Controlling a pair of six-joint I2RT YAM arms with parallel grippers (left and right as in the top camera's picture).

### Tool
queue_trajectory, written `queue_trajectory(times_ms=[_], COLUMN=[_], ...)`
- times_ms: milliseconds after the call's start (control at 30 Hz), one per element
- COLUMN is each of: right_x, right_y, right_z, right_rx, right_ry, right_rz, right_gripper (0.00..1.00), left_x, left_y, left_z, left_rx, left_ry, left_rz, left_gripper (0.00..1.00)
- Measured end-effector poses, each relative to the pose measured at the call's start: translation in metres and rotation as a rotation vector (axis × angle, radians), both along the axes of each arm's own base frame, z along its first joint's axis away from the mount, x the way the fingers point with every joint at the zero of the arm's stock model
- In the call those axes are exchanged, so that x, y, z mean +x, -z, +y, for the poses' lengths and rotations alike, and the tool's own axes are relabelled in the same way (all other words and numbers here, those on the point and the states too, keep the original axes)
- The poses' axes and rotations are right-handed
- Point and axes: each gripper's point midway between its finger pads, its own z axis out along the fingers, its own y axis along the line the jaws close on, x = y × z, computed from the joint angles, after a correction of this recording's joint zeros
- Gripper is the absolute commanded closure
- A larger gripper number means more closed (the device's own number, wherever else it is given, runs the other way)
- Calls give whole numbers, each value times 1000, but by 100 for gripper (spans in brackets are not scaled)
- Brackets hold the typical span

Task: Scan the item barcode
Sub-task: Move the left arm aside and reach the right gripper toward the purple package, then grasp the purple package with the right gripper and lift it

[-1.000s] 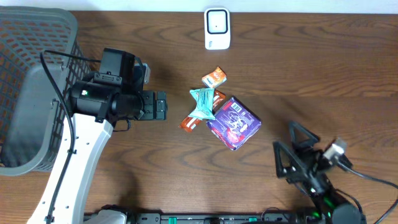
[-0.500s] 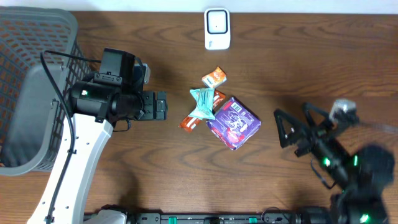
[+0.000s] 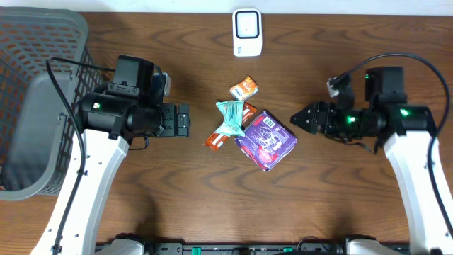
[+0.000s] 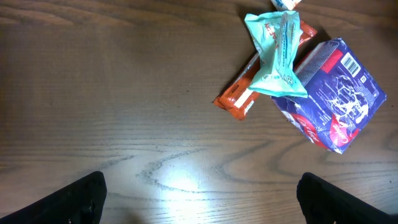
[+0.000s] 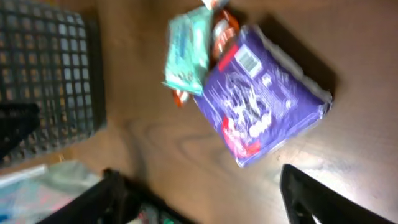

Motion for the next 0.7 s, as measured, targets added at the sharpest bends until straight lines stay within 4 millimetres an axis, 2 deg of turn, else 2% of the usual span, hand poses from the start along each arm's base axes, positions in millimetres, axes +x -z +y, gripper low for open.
queue_trajectory(times_ms=[233, 433, 567, 700], right_x=[-18, -18, -10, -7], right_y=[57, 110, 139, 157], right_z=[7, 6, 6, 13], right_rx=[-63, -130, -112, -47], right_ry=[-80, -38, 40, 97], right_rz=[227, 251, 214, 183], right_gripper=[25, 35, 37, 35], left_x=[0, 0, 0, 0], left_y=[0, 0, 0, 0], left_z=[0, 0, 0, 0], left_rx=[0, 0, 0, 0], left_ry=[0, 0, 0, 0], left_rz=[0, 0, 0, 1], left_gripper=[2, 2, 2, 2])
